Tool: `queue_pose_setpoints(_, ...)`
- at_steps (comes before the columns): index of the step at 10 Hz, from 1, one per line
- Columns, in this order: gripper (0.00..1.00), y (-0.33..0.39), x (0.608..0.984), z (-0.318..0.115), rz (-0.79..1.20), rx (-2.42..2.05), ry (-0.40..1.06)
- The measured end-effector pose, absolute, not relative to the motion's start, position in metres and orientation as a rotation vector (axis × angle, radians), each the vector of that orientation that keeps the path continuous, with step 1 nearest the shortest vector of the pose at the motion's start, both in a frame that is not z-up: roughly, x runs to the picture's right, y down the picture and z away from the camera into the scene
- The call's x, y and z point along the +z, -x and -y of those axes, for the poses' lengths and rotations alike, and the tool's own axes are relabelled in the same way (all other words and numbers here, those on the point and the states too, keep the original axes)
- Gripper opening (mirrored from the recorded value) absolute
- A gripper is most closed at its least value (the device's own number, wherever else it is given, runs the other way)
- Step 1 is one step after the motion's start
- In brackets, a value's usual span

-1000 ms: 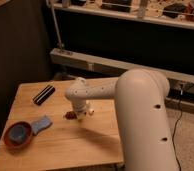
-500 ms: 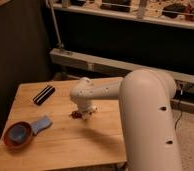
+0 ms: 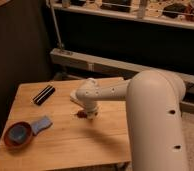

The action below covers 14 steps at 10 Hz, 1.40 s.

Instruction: Drag the pepper across the table

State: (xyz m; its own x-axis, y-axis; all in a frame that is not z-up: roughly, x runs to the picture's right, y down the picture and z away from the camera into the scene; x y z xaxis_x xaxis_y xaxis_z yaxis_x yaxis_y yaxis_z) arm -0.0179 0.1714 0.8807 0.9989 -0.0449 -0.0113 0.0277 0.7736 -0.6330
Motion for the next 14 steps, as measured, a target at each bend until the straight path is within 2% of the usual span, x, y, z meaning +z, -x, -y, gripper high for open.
queue_pose_setpoints(10, 0.16, -0.051, 0.867, -0.178, -0.103, 0.079, 0.675)
queue_pose_setpoints(12, 0.26, -0.059, 0.866, -0.177, -0.113, 0.099, 0.673)
queue_pose_setpoints(13, 0.38, -0.063, 0.865, -0.177, -0.118, 0.118, 0.674)
queue_pose_setpoints(14, 0.44, -0.064, 0.865, -0.177, -0.119, 0.126, 0.675)
